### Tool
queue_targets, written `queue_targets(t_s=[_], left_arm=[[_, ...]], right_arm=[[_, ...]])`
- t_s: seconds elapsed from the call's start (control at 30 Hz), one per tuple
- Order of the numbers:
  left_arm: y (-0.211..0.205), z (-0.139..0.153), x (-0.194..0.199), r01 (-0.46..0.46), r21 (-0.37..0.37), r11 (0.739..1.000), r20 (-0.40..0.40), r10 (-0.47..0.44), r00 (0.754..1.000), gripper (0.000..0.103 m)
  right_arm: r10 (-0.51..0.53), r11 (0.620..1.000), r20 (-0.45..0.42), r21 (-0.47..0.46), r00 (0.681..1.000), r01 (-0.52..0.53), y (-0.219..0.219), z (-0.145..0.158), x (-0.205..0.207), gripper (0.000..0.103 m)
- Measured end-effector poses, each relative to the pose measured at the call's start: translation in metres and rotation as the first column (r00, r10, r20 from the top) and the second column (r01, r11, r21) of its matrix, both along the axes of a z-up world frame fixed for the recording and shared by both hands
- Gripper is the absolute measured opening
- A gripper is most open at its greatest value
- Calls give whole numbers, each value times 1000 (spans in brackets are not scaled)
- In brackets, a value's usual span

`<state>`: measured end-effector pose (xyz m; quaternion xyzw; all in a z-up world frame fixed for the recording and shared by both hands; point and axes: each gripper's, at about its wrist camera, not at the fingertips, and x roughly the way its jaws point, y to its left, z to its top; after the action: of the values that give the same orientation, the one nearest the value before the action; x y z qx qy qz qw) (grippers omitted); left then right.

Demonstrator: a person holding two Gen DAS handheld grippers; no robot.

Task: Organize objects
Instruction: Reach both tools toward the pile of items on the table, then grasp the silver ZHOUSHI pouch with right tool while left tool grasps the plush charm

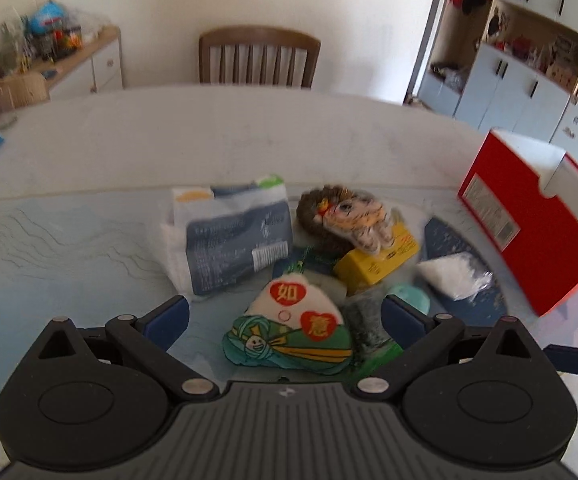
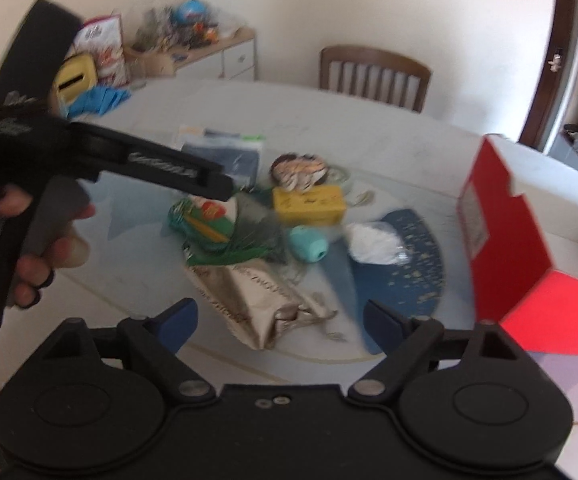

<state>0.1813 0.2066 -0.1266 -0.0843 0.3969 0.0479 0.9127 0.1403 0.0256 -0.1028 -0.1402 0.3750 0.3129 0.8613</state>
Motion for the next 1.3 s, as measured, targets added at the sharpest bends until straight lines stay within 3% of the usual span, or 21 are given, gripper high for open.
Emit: queue_targets(t_s=[0.4,0.63,0.77,0.9,0.93,1.1,1.3], left_arm=[[10,-27,15,40,-40,998,-59,-42,997,102],[14,-29,16,53,-92,994,-48,-58,997,89],[16,-28,16,47,-111,993,-42,-52,998,77],[20,-28,14,48,-126,991,-31,-52,998,72],[20,-28,14,49,-129,990,-28,-53,998,70],[21,-26,12,56,-141,988,-21,-60,998,65],[26,-10,6,64,-174,983,22,-61,998,65]], right_arm=[[99,989,-8,-109,995,-99,40,-32,14,77],[95,988,-7,-124,995,-95,48,-35,18,64],[85,989,-13,-120,996,-86,46,-33,19,60],[80,989,-8,-125,997,-80,45,-32,16,55],[74,990,-11,-121,997,-75,44,-32,16,50],[57,992,-29,-112,998,-60,40,-29,14,44],[-6,997,-56,-76,998,2,27,-19,13,43]])
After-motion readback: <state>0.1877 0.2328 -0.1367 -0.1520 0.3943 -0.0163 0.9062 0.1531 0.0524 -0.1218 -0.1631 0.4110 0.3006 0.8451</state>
